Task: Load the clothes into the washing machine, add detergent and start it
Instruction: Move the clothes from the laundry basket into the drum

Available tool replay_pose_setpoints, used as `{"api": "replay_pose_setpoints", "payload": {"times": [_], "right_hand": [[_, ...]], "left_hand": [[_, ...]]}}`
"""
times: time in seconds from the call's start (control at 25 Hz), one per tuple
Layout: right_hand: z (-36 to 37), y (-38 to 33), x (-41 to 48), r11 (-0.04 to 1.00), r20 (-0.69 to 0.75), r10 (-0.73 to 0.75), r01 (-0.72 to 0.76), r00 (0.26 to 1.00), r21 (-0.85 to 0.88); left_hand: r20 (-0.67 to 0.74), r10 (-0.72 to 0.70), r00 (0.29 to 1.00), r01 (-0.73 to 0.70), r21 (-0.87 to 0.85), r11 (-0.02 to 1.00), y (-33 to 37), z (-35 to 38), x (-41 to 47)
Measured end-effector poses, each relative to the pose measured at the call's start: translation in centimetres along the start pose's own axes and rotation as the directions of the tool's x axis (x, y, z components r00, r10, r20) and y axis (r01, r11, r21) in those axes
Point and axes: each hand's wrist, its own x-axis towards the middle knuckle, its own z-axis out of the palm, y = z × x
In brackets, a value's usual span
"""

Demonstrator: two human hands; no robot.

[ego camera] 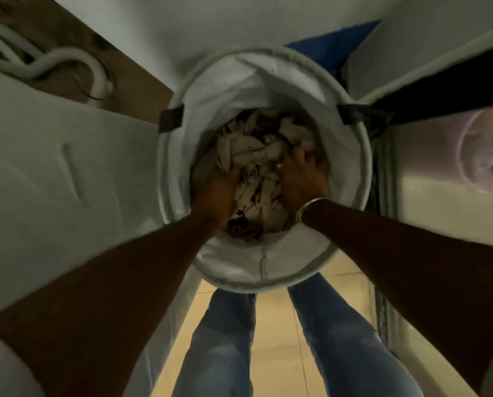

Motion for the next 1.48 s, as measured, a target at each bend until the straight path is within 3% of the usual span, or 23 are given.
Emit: {"api": "replay_pose_setpoints", "payload": {"times": [0.04, 0.24, 0.4, 0.56, 0.68, 0.8, 0.92, 1.0, 1.12, 1.24, 1.48], "right_hand": [[-0.9, -0.1, -1.5, 1.0, 0.029, -0.022, 0.022, 0.999, 0.004], [-8.5, -0.6, -7.3, 0.997, 0.02, -0.06, 0.06, 0.998, 0.046], [-15.3, -0.6, -11.7, 0.992, -0.062, -0.088, 0.093, 0.994, 0.085], [-19.8, -0.6, -15.3, 0.989, -0.118, -0.076, 0.09, 0.99, 0.12], [-22.5, -0.7, -18.0, 0.983, -0.249, -0.057, 0.097, 0.967, 0.153], [-25.2, -1.0, -20.7, 0.983, -0.329, -0.047, 0.102, 0.943, 0.153], [-27.0, -1.7, -23.2, 0.982, -0.398, -0.052, 0.12, 0.916, 0.148], [-27.7, -2.1, -25.2, 0.982, -0.45, -0.051, 0.128, 0.891, 0.141], [-28.8, -2.6, -30.3, 0.977, -0.522, -0.055, 0.154, 0.851, 0.148], [-30.7, -2.6, -37.0, 0.977, -0.617, -0.036, 0.158, 0.786, 0.145], [-38.0, -6.1, -51.1, 0.975, -0.757, -0.033, 0.187, 0.652, 0.118]], "left_hand": [[0.042, 0.012, 0.999, -0.011, -0.013, 1.0, 1.0, -1.4, -2.2], [-0.047, 0.086, 0.995, -0.086, -0.013, 0.996, 2.9, -9.0, -8.2], [-0.059, 0.145, 0.988, -0.146, -0.014, 0.989, 5.3, -15.6, -12.4], [-0.157, 0.163, 0.974, -0.16, 0.029, 0.987, 7.0, -19.6, -15.8], [-0.291, 0.226, 0.93, -0.192, 0.144, 0.971, 7.8, -22.2, -17.5], [-0.379, 0.364, 0.851, -0.313, 0.191, 0.93, 8.6, -24.8, -19.4], [-0.379, 0.307, 0.873, -0.318, 0.033, 0.947, 9.6, -26.9, -22.3], [-0.386, 0.293, 0.875, -0.305, 0.031, 0.952, 10.0, -27.8, -24.6], [-0.459, 0.353, 0.815, -0.339, 0.117, 0.934, 10.9, -29.3, -30.0], [-0.515, 0.371, 0.773, -0.28, 0.249, 0.927, 12.8, -31.2, -36.4], [-0.653, 0.451, 0.608, -0.369, 0.27, 0.889, 14.0, -37.6, -52.6]]}}
